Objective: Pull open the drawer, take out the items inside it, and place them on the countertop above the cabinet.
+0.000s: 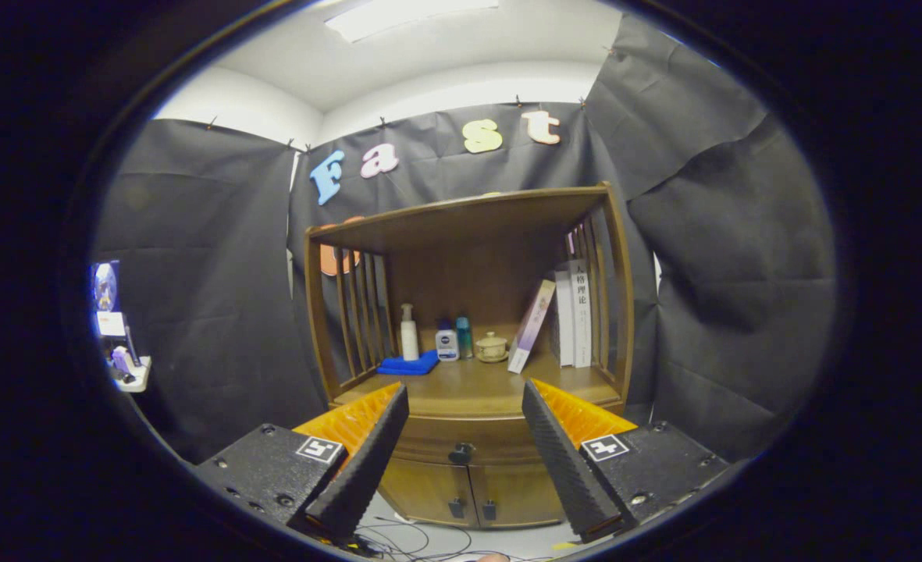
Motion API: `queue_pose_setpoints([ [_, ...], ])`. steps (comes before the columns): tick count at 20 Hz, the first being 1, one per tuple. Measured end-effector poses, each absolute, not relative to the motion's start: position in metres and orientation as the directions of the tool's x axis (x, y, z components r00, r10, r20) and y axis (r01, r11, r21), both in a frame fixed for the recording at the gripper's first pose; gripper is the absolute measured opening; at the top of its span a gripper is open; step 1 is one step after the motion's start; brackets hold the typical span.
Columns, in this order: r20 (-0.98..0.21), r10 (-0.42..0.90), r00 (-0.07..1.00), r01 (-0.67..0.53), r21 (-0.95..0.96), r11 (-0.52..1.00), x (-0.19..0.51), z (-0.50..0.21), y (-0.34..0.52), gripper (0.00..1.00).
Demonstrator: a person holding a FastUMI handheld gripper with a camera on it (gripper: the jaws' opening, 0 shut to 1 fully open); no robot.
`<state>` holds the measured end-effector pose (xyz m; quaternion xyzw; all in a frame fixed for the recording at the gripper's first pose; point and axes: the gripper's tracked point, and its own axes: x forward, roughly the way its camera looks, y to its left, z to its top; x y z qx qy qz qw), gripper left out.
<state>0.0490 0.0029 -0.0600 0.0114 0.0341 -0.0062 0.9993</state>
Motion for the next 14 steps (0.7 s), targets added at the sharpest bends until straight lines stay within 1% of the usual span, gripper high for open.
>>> queue_pose_setpoints([
  [8,-0.142,-0.002,0.990,0.003,0.006,1.000,0.102,-0.123,0.005,0.96],
  [14,-0.252,-0.015,0.968,0.015,-0.003,1.000,0.154,-0.193,0.007,0.96],
])
